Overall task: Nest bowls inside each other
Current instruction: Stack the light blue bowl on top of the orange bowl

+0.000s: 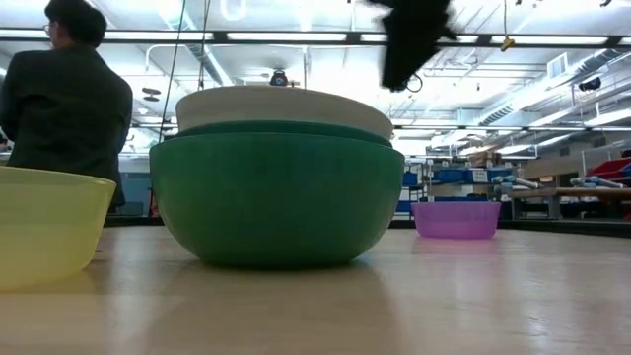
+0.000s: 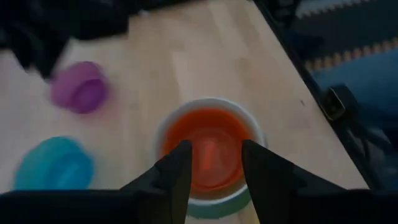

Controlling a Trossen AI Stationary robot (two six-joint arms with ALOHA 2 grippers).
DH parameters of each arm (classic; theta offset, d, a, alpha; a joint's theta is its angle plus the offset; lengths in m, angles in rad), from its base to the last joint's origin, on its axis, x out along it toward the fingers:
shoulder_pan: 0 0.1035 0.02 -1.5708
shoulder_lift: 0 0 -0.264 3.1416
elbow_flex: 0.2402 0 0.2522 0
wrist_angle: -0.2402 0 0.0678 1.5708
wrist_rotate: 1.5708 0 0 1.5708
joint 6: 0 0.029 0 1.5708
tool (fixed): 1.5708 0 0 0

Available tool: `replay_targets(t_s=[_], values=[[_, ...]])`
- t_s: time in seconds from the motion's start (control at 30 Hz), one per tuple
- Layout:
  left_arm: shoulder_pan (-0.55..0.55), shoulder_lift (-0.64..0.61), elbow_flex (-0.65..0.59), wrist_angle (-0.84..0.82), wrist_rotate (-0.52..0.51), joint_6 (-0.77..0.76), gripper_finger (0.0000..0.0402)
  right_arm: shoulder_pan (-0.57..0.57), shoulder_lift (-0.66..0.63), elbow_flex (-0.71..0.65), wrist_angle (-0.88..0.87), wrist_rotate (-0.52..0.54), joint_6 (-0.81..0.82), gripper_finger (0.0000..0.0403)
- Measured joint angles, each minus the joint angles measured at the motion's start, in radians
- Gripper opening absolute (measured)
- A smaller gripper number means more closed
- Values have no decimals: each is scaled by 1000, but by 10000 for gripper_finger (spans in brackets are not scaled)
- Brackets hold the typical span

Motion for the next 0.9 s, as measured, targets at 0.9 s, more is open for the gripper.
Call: replay_targets(t_s=[0.9], values=[[-45,-250,-78,-213,-138,-195,149,-303,394,2,460,-475,-307,109]])
